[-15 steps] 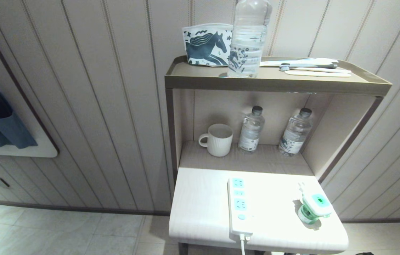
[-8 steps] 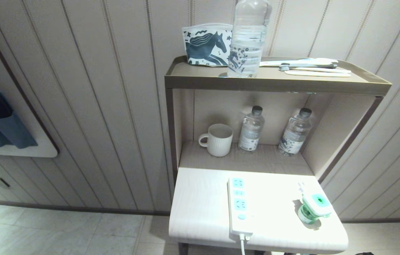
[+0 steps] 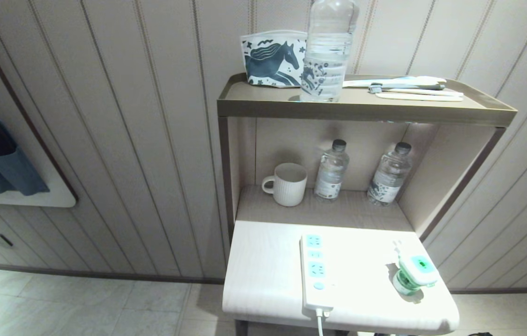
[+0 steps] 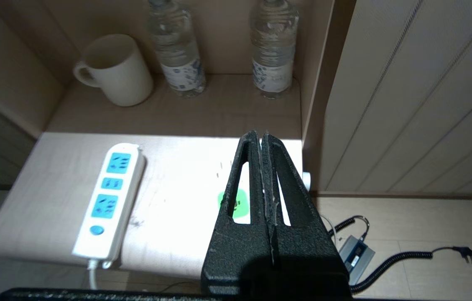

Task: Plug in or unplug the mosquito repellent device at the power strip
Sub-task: Pick up the mosquito repellent liquid

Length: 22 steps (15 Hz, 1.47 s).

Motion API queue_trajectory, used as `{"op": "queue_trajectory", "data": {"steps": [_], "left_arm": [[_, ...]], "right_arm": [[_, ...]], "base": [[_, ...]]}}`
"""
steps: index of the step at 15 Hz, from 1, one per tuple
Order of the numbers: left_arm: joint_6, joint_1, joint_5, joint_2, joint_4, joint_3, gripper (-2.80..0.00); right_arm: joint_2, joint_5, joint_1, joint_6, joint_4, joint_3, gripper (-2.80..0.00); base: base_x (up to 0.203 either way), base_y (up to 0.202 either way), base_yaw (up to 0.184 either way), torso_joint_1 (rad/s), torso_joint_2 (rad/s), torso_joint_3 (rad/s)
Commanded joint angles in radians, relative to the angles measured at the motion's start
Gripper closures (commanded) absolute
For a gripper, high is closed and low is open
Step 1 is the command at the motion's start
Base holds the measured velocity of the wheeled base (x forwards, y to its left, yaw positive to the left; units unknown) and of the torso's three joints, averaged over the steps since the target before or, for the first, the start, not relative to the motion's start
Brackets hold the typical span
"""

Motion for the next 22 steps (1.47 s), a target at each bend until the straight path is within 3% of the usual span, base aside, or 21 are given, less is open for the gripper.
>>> {"op": "queue_trajectory", "data": {"steps": [1, 5, 8, 14, 22], "left_arm": [[0.000, 0.000, 0.000, 0.000, 0.000, 0.000, 0.00], [0.000, 0.000, 0.000, 0.000, 0.000, 0.000, 0.00], [0.000, 0.000, 0.000, 0.000, 0.000, 0.000, 0.00], [0.000, 0.000, 0.000, 0.000, 0.000, 0.000, 0.00], [0.000, 0.000, 0.000, 0.000, 0.000, 0.000, 0.00]], "right_arm": [[0.146, -0.030, 0.005, -0.001, -0.139, 0.060, 0.00], [0.168, -0.127, 0.071, -0.050, -0.309, 0.232, 0.00], [0.176, -0.149, 0.095, -0.121, -0.420, 0.337, 0.00], [0.188, -0.152, 0.101, -0.197, -0.428, 0.382, 0.00], [0.251, -0.157, 0.103, -0.188, -0.428, 0.374, 0.00]], "base": [[0.000, 0.000, 0.000, 0.000, 0.00, 0.000], [0.000, 0.000, 0.000, 0.000, 0.00, 0.000], [0.000, 0.000, 0.000, 0.000, 0.00, 0.000], [0.000, 0.000, 0.000, 0.000, 0.00, 0.000], [0.000, 0.000, 0.000, 0.000, 0.00, 0.000]]}}
